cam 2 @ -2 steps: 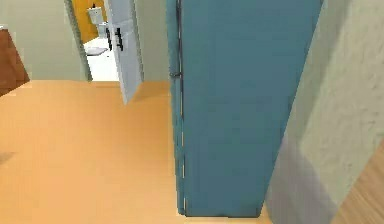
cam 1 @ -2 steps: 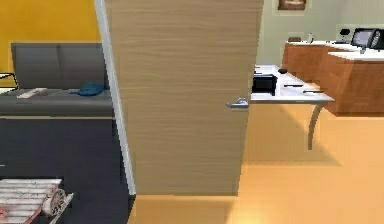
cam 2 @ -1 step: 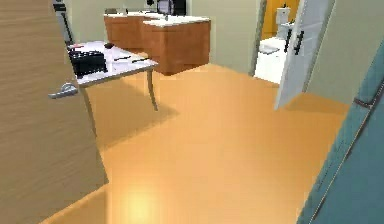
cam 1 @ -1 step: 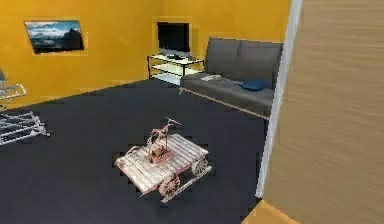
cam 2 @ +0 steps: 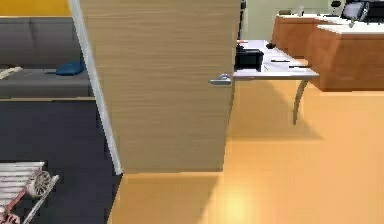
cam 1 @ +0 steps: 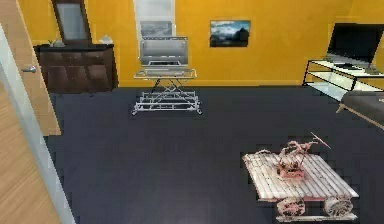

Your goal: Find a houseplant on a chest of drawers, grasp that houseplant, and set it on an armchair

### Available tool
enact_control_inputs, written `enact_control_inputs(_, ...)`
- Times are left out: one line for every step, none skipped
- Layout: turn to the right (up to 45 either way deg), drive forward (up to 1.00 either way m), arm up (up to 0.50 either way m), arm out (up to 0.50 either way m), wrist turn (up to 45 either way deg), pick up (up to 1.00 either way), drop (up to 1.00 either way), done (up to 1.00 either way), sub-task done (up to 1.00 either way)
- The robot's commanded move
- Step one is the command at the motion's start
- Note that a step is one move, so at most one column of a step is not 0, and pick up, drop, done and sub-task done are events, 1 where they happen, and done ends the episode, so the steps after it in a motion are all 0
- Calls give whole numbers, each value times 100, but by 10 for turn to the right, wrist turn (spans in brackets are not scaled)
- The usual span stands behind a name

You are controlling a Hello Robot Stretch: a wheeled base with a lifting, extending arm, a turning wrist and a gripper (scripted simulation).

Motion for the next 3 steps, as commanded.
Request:
enact_control_inputs(0,100,0,0,0,0,0,0,0)
enact_control_inputs(0,75,0,0,0,0,0,0,0)
enact_control_inputs(300,0,0,0,0,0,0,0,0)
